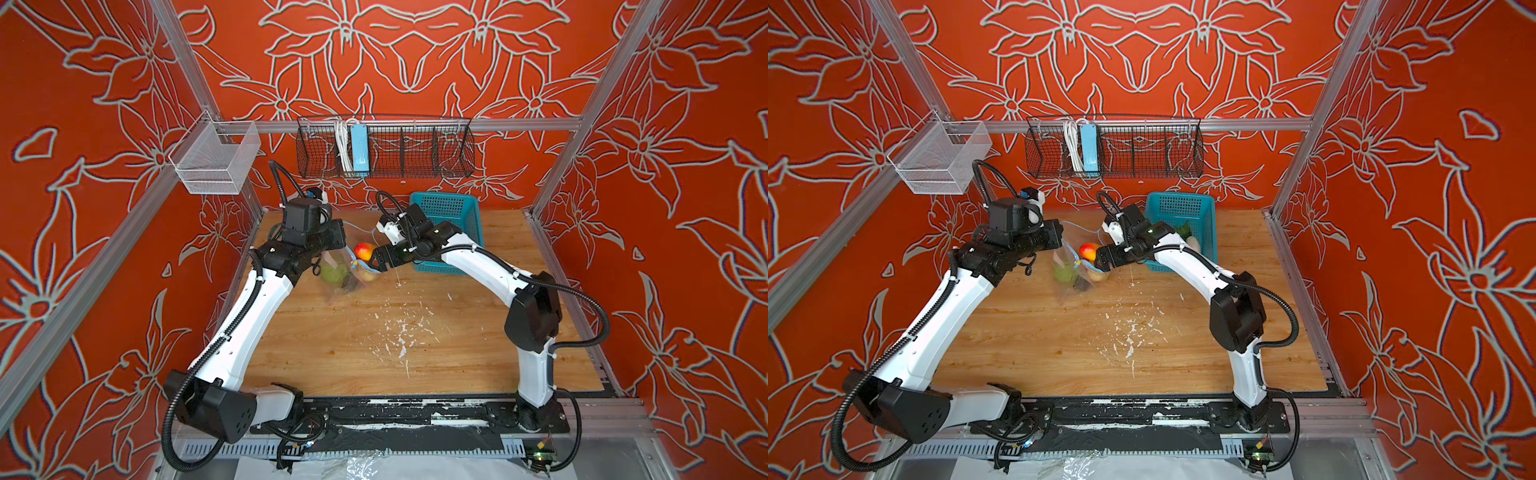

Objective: Place the food in the zip-top bag and seal the zipper
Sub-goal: 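Raise the open right gripper back over the teal basket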

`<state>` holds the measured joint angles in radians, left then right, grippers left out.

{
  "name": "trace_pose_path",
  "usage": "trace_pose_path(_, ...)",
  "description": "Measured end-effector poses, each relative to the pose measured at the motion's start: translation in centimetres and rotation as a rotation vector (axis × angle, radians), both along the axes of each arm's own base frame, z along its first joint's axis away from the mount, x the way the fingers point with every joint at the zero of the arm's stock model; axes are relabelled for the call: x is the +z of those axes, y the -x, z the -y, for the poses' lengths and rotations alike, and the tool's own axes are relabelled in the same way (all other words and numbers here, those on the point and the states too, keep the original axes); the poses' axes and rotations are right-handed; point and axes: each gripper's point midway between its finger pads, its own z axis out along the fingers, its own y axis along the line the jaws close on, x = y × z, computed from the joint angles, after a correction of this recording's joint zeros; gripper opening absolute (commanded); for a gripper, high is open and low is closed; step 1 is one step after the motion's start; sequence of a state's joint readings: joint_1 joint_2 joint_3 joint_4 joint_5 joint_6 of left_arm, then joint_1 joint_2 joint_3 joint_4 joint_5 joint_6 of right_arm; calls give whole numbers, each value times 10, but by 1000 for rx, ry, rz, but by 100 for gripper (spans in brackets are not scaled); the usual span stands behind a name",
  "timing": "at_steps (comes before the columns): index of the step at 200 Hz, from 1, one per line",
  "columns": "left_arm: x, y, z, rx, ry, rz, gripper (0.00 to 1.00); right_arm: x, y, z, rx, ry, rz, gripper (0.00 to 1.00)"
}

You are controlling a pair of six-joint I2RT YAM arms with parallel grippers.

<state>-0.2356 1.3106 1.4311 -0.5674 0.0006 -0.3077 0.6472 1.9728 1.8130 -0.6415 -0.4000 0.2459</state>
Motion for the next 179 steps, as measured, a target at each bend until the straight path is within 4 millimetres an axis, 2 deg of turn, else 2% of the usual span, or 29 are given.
trace_pose_path(32,2,0,-3,17,-10,2,0,11,1,18,-18,-38,6,98)
trace_pose_path(88,2,1,-5,26,-16,-5,0,66,7,38,-46,-108,108,98)
trace_pose_path(112,5,-1,-5,26,-15,1,0,81,8,48,-76,-101,147,98)
trace_pose_path(140,10,-7,-4,29,-17,6,0,82,3,67,-144,-40,168,98)
trace_pose_path(179,26,-24,-5,42,-43,27,0,67,-11,113,-294,97,155,98)
